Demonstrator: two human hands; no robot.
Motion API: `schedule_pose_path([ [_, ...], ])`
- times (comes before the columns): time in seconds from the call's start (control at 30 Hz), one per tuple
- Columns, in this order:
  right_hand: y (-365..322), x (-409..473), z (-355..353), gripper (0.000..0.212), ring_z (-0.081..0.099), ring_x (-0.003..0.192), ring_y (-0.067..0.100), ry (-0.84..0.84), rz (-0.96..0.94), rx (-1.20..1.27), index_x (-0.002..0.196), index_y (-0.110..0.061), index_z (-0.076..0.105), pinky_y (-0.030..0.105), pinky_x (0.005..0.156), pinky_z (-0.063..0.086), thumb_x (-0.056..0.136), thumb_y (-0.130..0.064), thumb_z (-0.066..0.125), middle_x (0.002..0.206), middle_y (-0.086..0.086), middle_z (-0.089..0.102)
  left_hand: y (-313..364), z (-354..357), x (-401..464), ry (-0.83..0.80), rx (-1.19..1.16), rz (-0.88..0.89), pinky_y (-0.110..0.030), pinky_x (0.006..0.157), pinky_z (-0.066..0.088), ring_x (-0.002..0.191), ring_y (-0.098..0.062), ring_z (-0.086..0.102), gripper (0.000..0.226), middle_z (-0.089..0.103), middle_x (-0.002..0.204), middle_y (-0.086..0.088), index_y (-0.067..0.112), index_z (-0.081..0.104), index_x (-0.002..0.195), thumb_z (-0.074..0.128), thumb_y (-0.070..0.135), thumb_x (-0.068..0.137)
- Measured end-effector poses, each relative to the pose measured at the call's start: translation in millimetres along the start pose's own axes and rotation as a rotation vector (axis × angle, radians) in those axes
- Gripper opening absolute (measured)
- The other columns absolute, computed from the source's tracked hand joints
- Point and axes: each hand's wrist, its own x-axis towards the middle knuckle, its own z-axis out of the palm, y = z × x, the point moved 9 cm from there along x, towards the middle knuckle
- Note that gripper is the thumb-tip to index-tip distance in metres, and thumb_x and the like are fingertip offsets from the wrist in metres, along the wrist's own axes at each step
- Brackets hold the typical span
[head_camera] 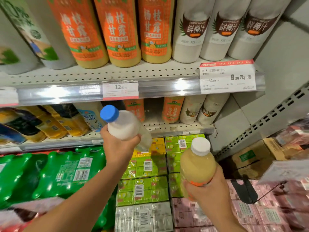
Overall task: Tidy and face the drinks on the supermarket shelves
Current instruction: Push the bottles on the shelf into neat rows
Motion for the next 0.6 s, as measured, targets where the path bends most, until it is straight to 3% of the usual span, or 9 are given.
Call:
schedule_pose_path([
  [0.07, -6.8, -4.9, 4.3, 0.089, 0.058, 0.094, 0.016, 0.002, -0.004, -0.065, 0.123, -0.03, 0.049, 0.029, 0.072, 0.045, 0.047, -0.026, 0.095, 0.106, -0.007, 0.06, 1.5, -16.6, -12.6, -0.057, 0.046, 0.03, -0.042, 0.077, 0.057, 0.091, -0.007, 0.063, 0.087, 0.062, 0.105, 0.009, 0.027, 0.042, 0.119, 0.086, 0.037, 0.045],
  [0.17, -21.5, -14.1, 11.8, 0.087, 0.055, 0.086, 0.009, 0.02, -0.022, -0.113, 0.121, -0.033, 0.047, 0.017, 0.062, 0.04, 0.047, -0.034, 0.094, 0.097, -0.022, 0.056, 3.0, -41.1, -31.5, -0.127, 0.095, 0.039, -0.042, 0.072, 0.057, 0.088, -0.005, 0.063, 0.086, 0.061, 0.105, 0.013, 0.031, 0.042, 0.119, 0.088, 0.033, 0.046],
  [0.27, -33.0, -22.2, 23.2, 0.081, 0.058, 0.083, -0.002, 0.006, -0.017, -0.063, 0.111, -0.04, 0.044, 0.023, 0.065, 0.044, 0.048, -0.03, 0.093, 0.096, -0.024, 0.056, 7.3, -60.9, -40.9, -0.194, 0.098, 0.054, -0.031, 0.068, 0.056, 0.091, -0.005, 0.063, 0.086, 0.06, 0.107, 0.01, 0.028, 0.042, 0.121, 0.088, 0.03, 0.049],
  [0.4, -46.1, -28.9, 41.8, 0.077, 0.052, 0.083, -0.02, 0.004, -0.057, -0.055, 0.106, -0.043, 0.043, 0.009, 0.061, 0.038, 0.05, -0.027, 0.093, 0.097, -0.027, 0.054, 14.0, -89.3, -43.4, -0.209, 0.092, 0.083, -0.011, 0.055, 0.048, 0.086, 0.003, 0.061, 0.08, 0.059, 0.103, 0.01, 0.026, 0.044, 0.119, 0.089, 0.02, 0.053],
  [0.5, -56.8, -22.9, 59.7, 0.078, 0.055, 0.085, -0.011, -0.013, -0.114, -0.108, 0.108, -0.047, 0.043, 0.008, 0.058, 0.037, 0.05, -0.027, 0.091, 0.097, -0.026, 0.056, 15.6, -108.8, -43.0, -0.196, 0.093, 0.074, -0.012, 0.056, 0.046, 0.086, 0.004, 0.06, 0.083, 0.059, 0.103, 0.014, 0.03, 0.043, 0.119, 0.088, 0.028, 0.05],
  [0.6, -61.1, -4.4, 79.1, 0.084, 0.058, 0.086, -0.003, -0.064, -0.127, -0.104, 0.117, -0.041, 0.045, 0.006, 0.06, 0.04, 0.05, -0.021, 0.092, 0.1, -0.023, 0.058, 11.9, -117.9, -40.2, -0.194, 0.092, 0.057, -0.021, 0.063, 0.047, 0.088, -0.002, 0.061, 0.087, 0.06, 0.106, 0.012, 0.029, 0.044, 0.122, 0.086, 0.035, 0.045],
])
